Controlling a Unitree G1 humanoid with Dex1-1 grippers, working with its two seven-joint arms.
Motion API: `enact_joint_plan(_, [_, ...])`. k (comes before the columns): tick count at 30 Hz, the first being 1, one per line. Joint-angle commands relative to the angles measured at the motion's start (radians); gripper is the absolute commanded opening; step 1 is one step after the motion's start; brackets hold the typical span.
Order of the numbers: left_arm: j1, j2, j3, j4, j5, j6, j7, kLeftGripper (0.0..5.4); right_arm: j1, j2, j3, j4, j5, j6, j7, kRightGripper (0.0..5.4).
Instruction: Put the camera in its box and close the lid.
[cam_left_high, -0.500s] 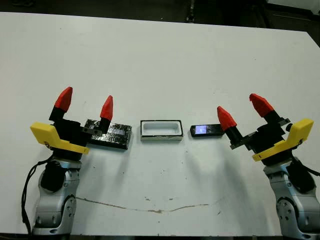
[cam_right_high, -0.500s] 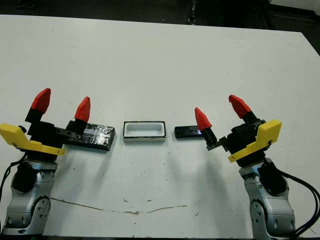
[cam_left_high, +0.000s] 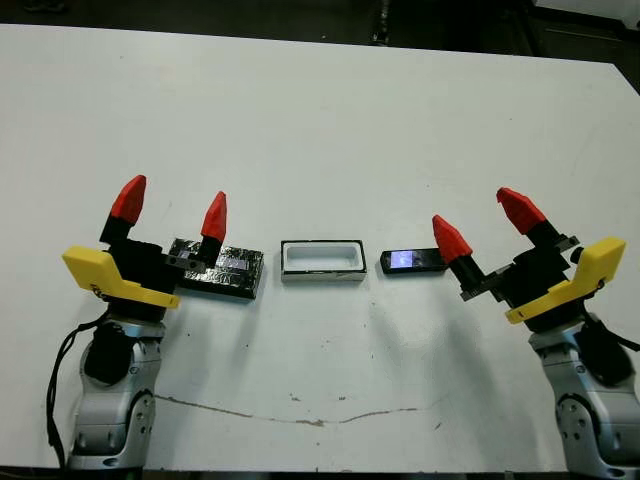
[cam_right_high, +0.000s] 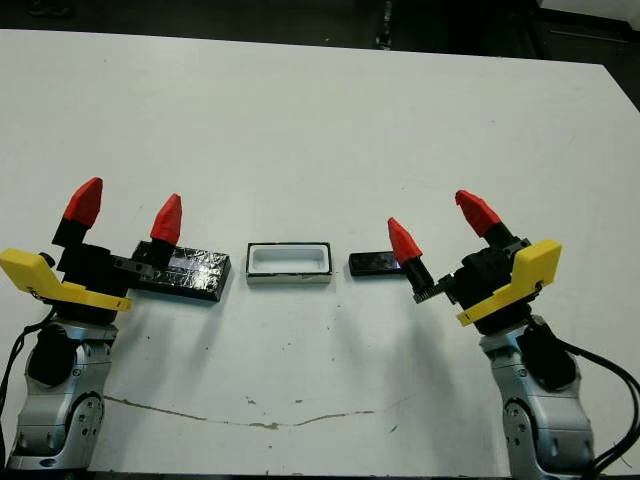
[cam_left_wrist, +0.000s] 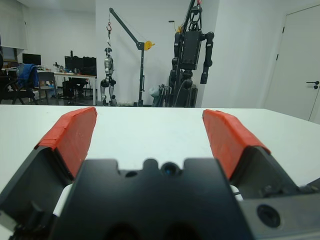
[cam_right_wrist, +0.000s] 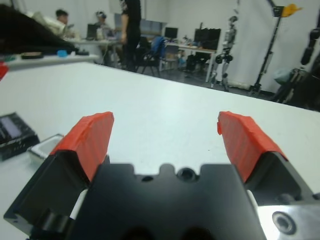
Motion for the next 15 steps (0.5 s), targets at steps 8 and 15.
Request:
enact_joint_plan(8, [0.011, -0.008, -0.004, 0.009, 0.003, 0.004, 0.002, 5.38, -0.331, -0.378, 0.007, 0.293, -0.048, 0.012, 0.383, 5.40])
enact_joint_plan(15, [0.014, -0.009, -0.008, 0.003, 0.001, 0.013, 0.005, 5.38, -0.553, -0.420, 0.181, 0.515, -0.145, -0.002, 0.641, 5.40])
